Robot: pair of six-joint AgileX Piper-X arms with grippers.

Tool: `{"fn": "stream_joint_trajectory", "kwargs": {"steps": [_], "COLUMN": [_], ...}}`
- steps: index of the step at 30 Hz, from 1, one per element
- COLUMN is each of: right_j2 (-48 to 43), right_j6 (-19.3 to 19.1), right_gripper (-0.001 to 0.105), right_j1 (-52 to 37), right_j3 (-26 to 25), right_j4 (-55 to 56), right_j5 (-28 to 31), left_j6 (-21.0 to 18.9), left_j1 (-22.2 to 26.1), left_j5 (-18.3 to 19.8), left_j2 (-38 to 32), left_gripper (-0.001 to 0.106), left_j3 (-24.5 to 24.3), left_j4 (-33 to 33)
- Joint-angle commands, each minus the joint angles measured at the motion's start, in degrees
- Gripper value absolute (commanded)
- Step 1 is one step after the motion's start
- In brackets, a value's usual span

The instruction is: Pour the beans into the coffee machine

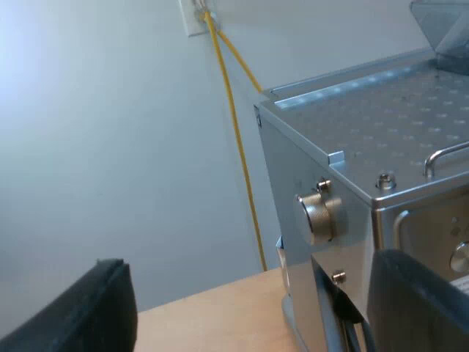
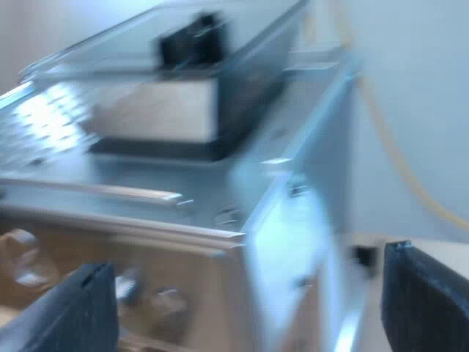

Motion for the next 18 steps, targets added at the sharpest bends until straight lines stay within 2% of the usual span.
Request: {"fn": "stream_joint_trajectory", "kwargs": {"steps": [1, 7, 10, 14, 18], "right_j2": [-2.8, -7.0, -9.6, -12.9, -17.4], "right_j6": [-3.0, -3.9, -3.9, -6.0, -6.5], "right_gripper": [0.079, 0.079, 0.079, 0.079, 0.079], "right_j1": [-4.1, -13.2, -18.3, -20.9, -21.0], "right_j3": [-0.8, -0.8, -0.8, -0.8, -0.8], "right_j4": [3.0, 8.9, 12.7, 15.1, 17.1], "right_j5": [1.6, 1.7, 0.3, -2.6, -2.7], "left_j6": [-0.2, -0.2, -0.2, -0.2, -0.2], "left_j1": [-0.2, -0.2, -0.2, -0.2, -0.2], "left_j5": [-0.8, -0.8, -0.8, -0.8, -0.8], "left_j2": [-0.4, -1.8, -4.8, -8.9, -13.4], "left_gripper": [0.067, 0.067, 0.067, 0.067, 0.067], "left_j3": [-1.3, -2.3, -2.3, -2.3, -2.3], "left_j4": [0.6, 2.8, 2.8, 3.6, 9.4]}}
